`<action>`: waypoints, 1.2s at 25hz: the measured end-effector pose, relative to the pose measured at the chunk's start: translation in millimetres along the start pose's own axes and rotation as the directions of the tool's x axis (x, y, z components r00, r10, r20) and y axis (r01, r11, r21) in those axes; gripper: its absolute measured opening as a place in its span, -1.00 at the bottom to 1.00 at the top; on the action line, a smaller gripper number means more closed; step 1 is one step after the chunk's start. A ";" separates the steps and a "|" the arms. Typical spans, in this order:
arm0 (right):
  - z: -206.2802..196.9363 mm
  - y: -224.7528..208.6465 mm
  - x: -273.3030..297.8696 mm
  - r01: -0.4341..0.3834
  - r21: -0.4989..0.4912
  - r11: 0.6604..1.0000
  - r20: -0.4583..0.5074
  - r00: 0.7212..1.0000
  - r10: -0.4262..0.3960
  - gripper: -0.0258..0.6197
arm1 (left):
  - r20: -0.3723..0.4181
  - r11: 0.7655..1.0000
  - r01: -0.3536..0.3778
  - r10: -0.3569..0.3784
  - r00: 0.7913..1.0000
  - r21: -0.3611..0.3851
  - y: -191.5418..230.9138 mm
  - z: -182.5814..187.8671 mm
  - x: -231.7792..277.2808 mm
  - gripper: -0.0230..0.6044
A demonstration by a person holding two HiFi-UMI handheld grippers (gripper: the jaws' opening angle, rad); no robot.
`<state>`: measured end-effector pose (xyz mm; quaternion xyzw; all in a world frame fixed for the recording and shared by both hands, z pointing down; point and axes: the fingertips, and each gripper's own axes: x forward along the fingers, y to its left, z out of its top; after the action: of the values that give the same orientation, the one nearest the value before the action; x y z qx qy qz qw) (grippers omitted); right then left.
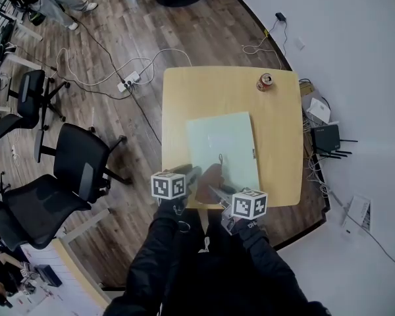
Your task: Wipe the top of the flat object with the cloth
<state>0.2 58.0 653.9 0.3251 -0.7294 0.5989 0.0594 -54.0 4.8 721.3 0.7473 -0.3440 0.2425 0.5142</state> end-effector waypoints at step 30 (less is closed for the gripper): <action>-2.0 -94.0 -89.2 0.202 -0.046 0.978 -0.027 0.979 -0.203 -0.62 | 0.001 0.999 -0.032 0.032 0.999 0.006 0.5 -0.1 -1.0 -0.51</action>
<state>120.6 89.1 690.5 0.3870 -0.7043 0.5788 0.1386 -55.0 5.0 720.9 0.7433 -0.3553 0.2515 0.5079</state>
